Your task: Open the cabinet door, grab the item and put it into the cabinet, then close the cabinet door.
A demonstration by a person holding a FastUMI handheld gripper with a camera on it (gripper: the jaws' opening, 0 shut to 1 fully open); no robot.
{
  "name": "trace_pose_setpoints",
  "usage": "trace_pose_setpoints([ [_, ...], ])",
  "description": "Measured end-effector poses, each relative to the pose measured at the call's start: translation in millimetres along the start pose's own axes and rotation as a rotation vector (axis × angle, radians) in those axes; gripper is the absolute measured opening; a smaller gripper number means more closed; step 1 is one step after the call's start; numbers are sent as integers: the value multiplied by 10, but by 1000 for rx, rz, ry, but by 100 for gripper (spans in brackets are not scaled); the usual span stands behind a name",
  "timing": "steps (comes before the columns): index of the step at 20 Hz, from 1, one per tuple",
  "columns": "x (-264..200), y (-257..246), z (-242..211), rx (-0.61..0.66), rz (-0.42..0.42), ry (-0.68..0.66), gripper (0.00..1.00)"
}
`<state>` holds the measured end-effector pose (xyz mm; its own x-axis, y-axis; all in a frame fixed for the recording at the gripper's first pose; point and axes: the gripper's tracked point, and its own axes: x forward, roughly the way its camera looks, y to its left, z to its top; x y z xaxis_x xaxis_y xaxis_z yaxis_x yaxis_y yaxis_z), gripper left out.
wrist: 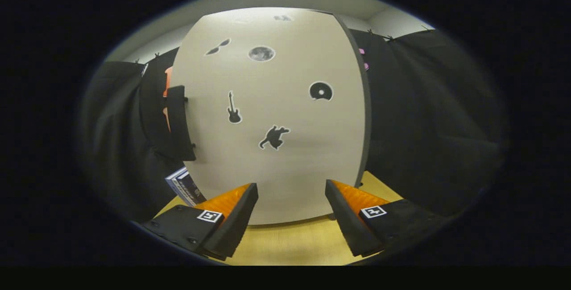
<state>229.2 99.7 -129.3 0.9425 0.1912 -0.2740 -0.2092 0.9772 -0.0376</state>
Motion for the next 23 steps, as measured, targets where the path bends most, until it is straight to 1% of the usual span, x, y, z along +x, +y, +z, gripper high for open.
trace_pose_setpoints([
  [4,-604,-255,549,11,-17,-97,97],
  [7,-911,-362,789,-20,-41,-140,97],
  [9,-1072,-344,916,-14,-34,-172,97],
  [14,-1226,-353,924,-3,-40,-186,97],
  [20,-1240,-207,858,10,-17,-180,97],
  [23,-1244,-133,838,4,-20,-184,97],
])
